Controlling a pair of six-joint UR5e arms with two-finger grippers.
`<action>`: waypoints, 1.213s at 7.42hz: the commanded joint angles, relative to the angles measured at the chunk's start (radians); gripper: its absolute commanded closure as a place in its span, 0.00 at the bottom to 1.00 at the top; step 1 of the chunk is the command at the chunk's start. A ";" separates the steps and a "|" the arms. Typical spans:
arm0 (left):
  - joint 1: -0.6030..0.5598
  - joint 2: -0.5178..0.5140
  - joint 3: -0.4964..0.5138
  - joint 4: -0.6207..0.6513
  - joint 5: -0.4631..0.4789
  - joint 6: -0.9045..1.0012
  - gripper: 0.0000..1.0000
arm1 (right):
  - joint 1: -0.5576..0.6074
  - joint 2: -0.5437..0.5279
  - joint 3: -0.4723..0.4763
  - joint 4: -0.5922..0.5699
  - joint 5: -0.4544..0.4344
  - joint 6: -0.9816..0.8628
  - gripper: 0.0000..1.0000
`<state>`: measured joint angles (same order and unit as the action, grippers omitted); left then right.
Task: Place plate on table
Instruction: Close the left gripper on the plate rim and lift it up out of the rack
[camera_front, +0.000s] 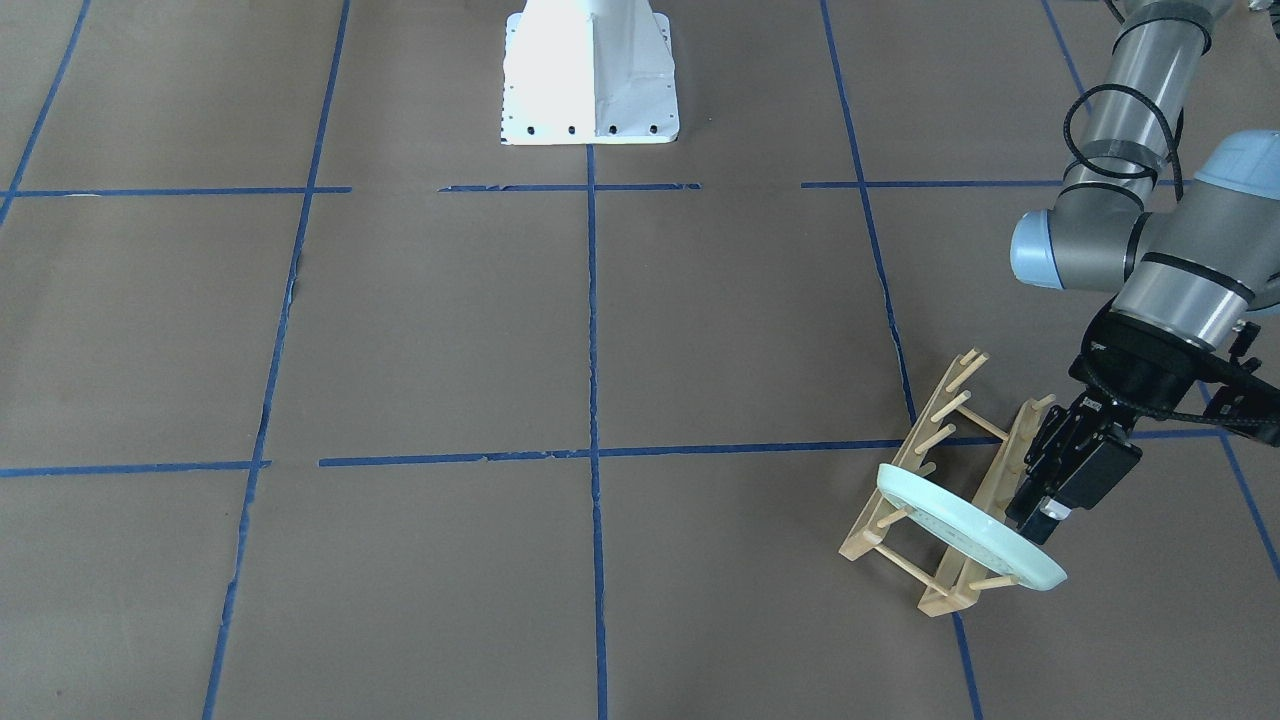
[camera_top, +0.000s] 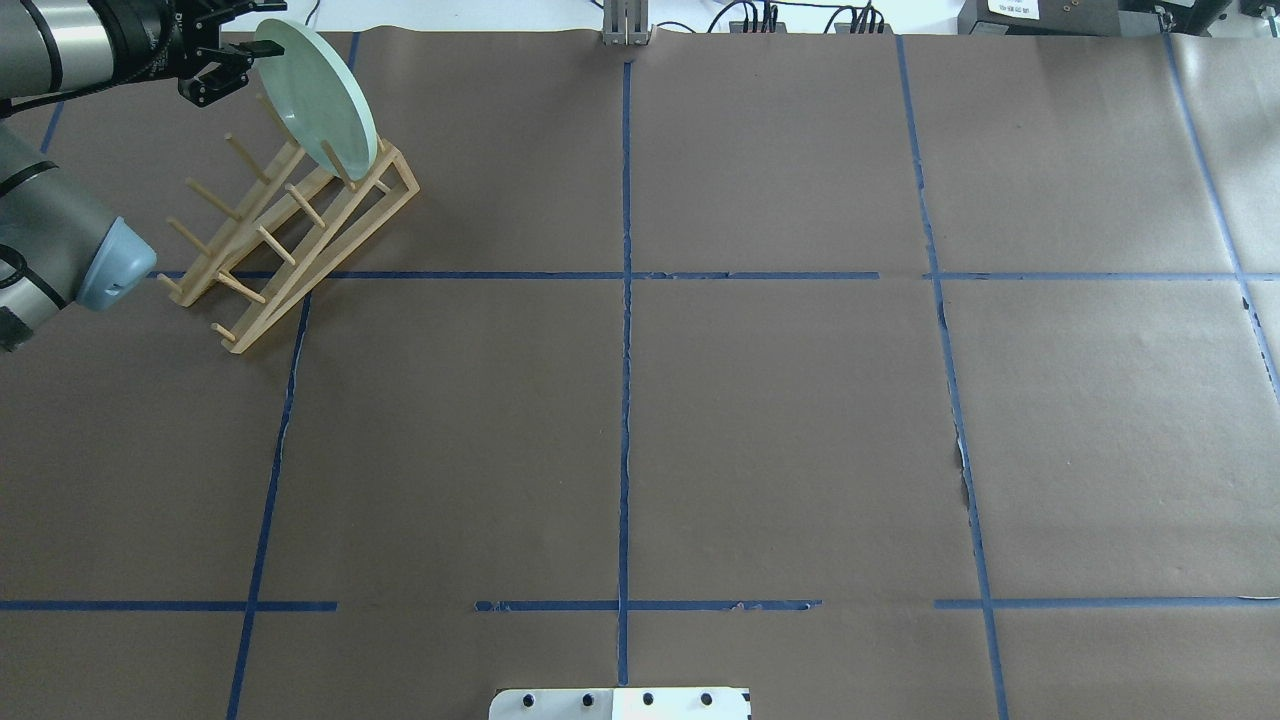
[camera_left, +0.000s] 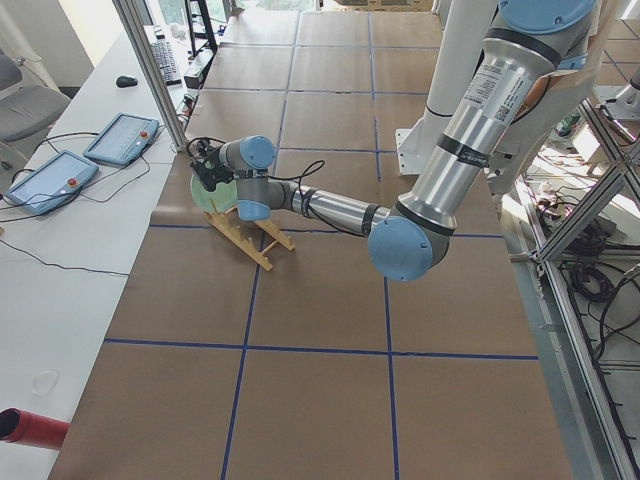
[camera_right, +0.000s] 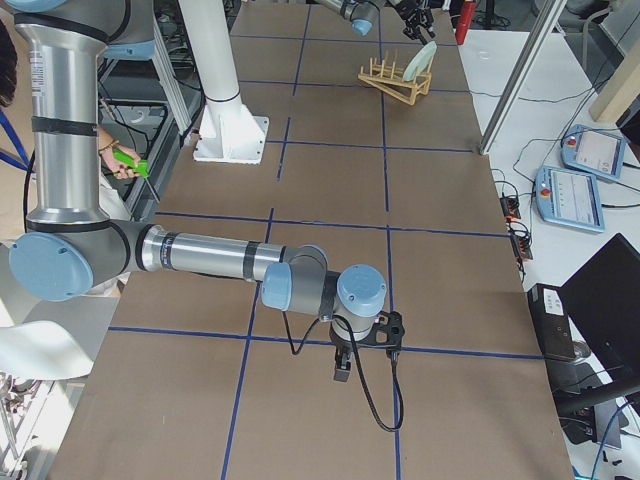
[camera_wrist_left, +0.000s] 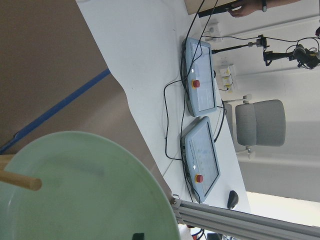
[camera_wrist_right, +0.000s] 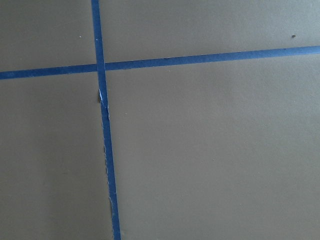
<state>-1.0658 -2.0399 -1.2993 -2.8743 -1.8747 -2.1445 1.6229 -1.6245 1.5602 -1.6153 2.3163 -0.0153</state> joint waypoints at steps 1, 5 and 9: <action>0.004 -0.009 0.014 0.001 0.000 0.001 0.50 | 0.000 0.000 0.000 0.000 0.000 0.000 0.00; 0.009 -0.017 0.018 0.001 0.000 0.009 0.84 | 0.000 0.000 0.001 0.000 0.000 0.000 0.00; 0.000 -0.017 -0.026 0.001 -0.012 0.021 1.00 | 0.000 0.000 0.000 0.000 0.000 0.000 0.00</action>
<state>-1.0598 -2.0564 -1.2998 -2.8732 -1.8794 -2.1252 1.6229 -1.6245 1.5602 -1.6153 2.3163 -0.0153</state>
